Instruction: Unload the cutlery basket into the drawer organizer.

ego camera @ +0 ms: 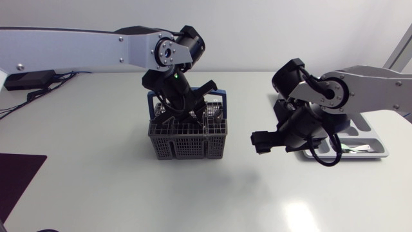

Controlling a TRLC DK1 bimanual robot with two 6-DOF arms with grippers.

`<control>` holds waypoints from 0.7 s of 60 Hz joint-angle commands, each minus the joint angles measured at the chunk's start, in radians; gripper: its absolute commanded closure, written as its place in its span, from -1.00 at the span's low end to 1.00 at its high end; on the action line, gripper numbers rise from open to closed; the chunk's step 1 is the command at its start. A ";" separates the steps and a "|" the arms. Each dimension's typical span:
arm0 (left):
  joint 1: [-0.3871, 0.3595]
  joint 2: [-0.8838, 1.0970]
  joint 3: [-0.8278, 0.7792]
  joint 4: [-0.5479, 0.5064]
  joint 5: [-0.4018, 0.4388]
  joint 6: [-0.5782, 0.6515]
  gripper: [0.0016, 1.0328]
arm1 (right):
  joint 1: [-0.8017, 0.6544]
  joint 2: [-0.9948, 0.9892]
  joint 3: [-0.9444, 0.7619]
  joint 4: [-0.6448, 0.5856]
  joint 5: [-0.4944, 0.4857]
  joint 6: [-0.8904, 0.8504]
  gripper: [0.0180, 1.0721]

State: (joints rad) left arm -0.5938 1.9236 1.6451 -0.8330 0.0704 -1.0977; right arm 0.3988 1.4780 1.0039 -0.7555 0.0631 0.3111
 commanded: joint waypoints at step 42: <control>-0.006 -0.005 0.038 -0.025 0.005 -0.002 0.92 | 0.006 0.001 -0.031 0.004 0.003 0.022 -0.89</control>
State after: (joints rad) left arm -0.6006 1.9236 1.6581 -0.8398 0.0746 -1.0985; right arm 0.3985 1.4780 0.9981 -0.7551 0.0631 0.3111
